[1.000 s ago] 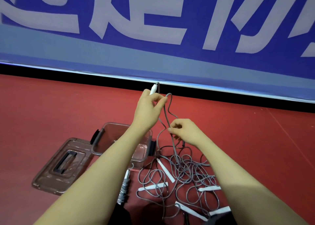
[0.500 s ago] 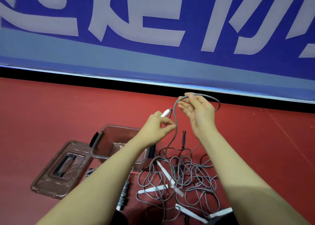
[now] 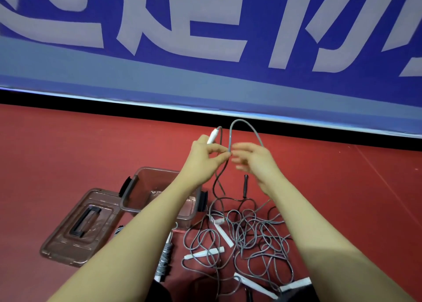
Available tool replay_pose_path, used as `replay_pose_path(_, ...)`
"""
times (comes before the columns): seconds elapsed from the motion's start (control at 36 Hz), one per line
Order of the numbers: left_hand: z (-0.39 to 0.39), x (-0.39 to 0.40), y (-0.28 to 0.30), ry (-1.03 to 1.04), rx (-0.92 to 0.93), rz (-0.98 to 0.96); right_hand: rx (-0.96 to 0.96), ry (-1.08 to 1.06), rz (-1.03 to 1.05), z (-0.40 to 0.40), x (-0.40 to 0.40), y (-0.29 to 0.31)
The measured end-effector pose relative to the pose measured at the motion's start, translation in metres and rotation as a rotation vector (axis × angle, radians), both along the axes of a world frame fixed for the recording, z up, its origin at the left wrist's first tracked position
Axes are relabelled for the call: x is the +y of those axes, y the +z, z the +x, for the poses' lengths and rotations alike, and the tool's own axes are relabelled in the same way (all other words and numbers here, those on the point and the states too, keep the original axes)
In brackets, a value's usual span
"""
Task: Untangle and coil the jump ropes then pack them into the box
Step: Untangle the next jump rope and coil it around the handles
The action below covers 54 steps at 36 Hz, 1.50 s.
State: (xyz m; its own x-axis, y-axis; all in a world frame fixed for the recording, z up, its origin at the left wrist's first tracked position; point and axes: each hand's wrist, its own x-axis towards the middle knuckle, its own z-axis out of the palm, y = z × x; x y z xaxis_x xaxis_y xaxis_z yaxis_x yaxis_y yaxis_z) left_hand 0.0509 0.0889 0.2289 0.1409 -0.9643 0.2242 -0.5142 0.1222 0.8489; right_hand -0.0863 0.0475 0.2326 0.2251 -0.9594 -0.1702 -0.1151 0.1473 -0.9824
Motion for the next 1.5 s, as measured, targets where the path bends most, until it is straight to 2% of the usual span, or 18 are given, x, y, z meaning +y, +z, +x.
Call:
replay_pose_path(0.06, 0.002, -0.002, 0.005, 0.010, 0.012, -0.015, 0.276, 0.213, -0.035, 0.002, 0.006, -0.009)
replay_pose_path(0.11, 0.003, -0.003, 0.009, 0.023, 0.040, -0.028, 0.374, 0.373, -0.029, 0.004, 0.012, -0.016)
replay_pose_path(0.22, 0.005, -0.005, 0.015, 0.043, 0.049, -0.074, 0.319, 0.408, -0.050, 0.007, 0.017, -0.017)
replay_pose_path(0.39, 0.009, -0.005, 0.021, 0.059, 0.091, -0.096, 0.257, 0.308, -0.123, 0.019, 0.018, -0.018)
replay_pose_path(0.5, 0.015, -0.002, 0.020, 0.053, 0.099, -0.068, 0.058, 0.147, -0.101, 0.023, 0.015, -0.013)
replay_pose_path(0.69, 0.021, 0.006, -0.007, -0.069, -0.129, 0.216, -0.400, -0.124, -0.030, 0.017, 0.008, 0.006)
replay_pose_path(0.81, 0.019, 0.010, -0.010, -0.114, -0.079, 0.178, -0.580, -0.173, 0.028, 0.014, 0.007, 0.014)
replay_pose_path(0.97, 0.012, 0.007, -0.007, -0.109, -0.045, 0.088, -0.669, -0.183, 0.048, 0.013, 0.006, 0.015)
replay_pose_path(1.06, 0.011, 0.002, -0.006, -0.010, -0.050, 0.032, -0.483, -0.174, 0.042, 0.011, 0.002, 0.010)
replay_pose_path(1.17, 0.011, -0.002, -0.003, 0.046, -0.020, -0.006, 0.129, 0.065, -0.034, 0.009, 0.004, -0.011)
replay_pose_path(1.22, 0.009, -0.003, -0.002, 0.043, -0.025, -0.012, 0.344, 0.239, -0.067, 0.011, 0.010, -0.019)
replay_pose_path(1.28, 0.008, -0.003, -0.001, 0.034, -0.021, -0.018, 0.375, 0.299, -0.092, 0.013, 0.016, -0.022)
replay_pose_path(1.5, 0.016, 0.002, 0.010, -0.031, 0.023, -0.028, 0.075, 0.076, -0.104, 0.022, 0.016, -0.014)
